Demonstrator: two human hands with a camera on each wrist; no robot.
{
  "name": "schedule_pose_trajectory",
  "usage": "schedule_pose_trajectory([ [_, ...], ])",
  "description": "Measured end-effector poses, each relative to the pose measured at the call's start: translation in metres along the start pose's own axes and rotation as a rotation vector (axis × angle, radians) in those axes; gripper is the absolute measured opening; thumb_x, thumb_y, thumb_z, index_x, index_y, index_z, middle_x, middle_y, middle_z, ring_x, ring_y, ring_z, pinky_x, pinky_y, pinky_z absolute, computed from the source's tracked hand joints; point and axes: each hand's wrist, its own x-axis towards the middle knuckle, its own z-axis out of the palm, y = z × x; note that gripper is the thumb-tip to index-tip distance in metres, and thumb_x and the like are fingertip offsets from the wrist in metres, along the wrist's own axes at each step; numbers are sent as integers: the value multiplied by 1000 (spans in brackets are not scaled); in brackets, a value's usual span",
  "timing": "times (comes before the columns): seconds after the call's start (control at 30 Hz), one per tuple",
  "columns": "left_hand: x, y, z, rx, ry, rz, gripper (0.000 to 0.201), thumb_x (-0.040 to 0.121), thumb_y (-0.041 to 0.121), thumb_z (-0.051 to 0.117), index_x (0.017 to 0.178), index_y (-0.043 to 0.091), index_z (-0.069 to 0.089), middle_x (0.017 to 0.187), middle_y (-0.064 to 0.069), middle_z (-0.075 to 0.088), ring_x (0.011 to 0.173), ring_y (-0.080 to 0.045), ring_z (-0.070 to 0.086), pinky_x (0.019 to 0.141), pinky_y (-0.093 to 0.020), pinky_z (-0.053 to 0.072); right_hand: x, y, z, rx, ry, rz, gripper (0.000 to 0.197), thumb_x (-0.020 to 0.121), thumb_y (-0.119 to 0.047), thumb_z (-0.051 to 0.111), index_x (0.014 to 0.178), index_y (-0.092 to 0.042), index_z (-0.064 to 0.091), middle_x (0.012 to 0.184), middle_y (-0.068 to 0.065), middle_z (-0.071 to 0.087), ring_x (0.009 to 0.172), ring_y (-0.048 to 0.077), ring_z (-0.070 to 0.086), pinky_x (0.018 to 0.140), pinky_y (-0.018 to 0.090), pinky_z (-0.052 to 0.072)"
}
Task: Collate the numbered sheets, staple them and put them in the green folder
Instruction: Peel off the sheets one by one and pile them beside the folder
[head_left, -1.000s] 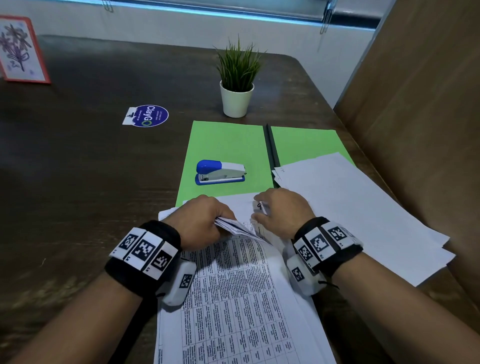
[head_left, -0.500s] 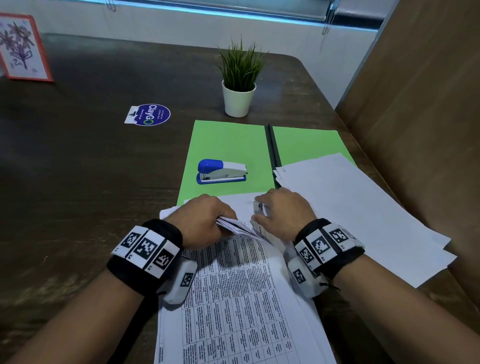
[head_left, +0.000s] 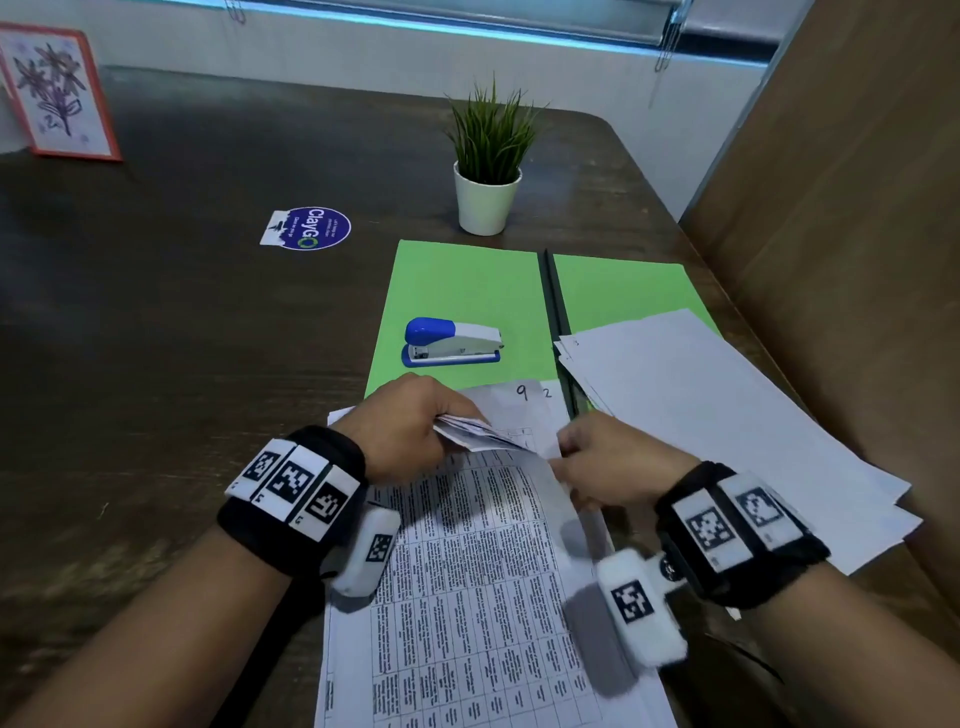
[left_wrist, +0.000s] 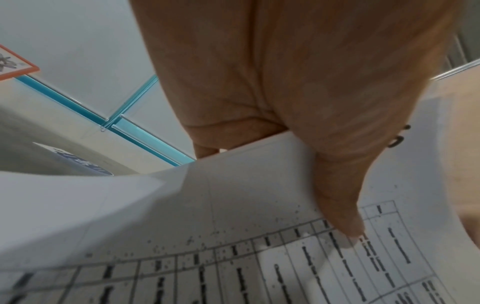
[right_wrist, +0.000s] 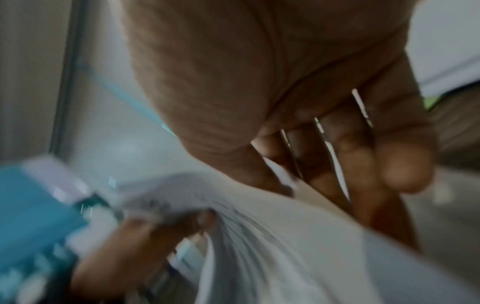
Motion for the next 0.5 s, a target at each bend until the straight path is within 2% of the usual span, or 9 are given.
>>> schedule_pose_trajectory([
  [0.07, -1, 2, 0, -8, 6, 7, 21, 84, 17, 61, 95, 26, 77, 86, 8, 76, 82, -15, 71, 75, -41, 57, -7, 8, 2, -121, 97, -68, 36, 95, -20, 55, 60, -12, 55, 54, -4, 54, 50, 10, 50, 52, 23, 40],
  [0.1, -1, 3, 1, -8, 7, 9, 21, 82, 26, 58, 92, 24, 76, 83, 6, 75, 80, -17, 70, 73, -42, 57, -7, 13, 0, -64, 214, -100, 41, 96, -18, 54, 55, -14, 49, 48, -9, 47, 46, 7, 44, 50, 23, 37],
  [0.17, -2, 5, 0, -7, 13, 21, 34, 77, 44, 54, 89, 20, 74, 78, 1, 73, 78, -21, 69, 69, -42, 57, -3, 27, -12, 160, 414, -151, 42, 97, -18, 56, 56, -13, 45, 45, -11, 39, 44, 7, 37, 51, 25, 34],
  [0.2, -2, 7, -1, -8, 13, 24, 35, 78, 47, 55, 87, 19, 74, 77, 0, 73, 77, -22, 69, 69, -42, 56, -4, 30, -16, 199, 413, -161, 40, 97, -21, 56, 60, -10, 45, 49, -9, 38, 48, 10, 37, 54, 26, 34],
  [0.27, -2, 10, -2, -28, 16, 19, 19, 84, 39, 67, 84, 22, 74, 75, 3, 72, 75, -17, 68, 69, -40, 57, -8, 34, -17, 115, 350, -156, 41, 96, -22, 56, 60, -10, 42, 53, -2, 37, 51, 15, 36, 55, 28, 33],
  [0.3, -2, 11, -2, -43, 22, 14, 10, 86, 34, 73, 81, 25, 73, 74, 6, 72, 74, -13, 68, 70, -39, 57, -9, 37, -18, 60, 405, -160, 43, 96, -20, 55, 57, -13, 37, 51, -3, 35, 50, 15, 35, 53, 28, 31],
  [0.37, -2, 13, -4, -57, 27, 8, 10, 87, 29, 76, 78, 29, 72, 72, 8, 71, 72, -11, 67, 71, -40, 57, -13, 38, -33, 57, 702, -185, 45, 97, -18, 55, 55, -14, 37, 50, -4, 34, 51, 16, 36, 53, 31, 30],
  [0.4, -3, 13, -4, -56, 25, 1, 9, 87, 28, 76, 78, 28, 73, 73, 8, 72, 73, -12, 68, 71, -41, 57, -17, 37, -46, 128, 861, -212, 43, 96, -20, 56, 56, -14, 43, 51, -4, 38, 52, 14, 38, 55, 30, 33],
  [0.5, -3, 14, -3, -75, 29, -6, 7, 86, 27, 77, 80, 27, 74, 74, 8, 73, 74, -14, 69, 72, -41, 58, -39, 18, -96, 299, 1197, -329, 19, 93, -23, 63, 76, -17, 69, 63, -10, 58, 53, -5, 51, 59, 21, 43],
])
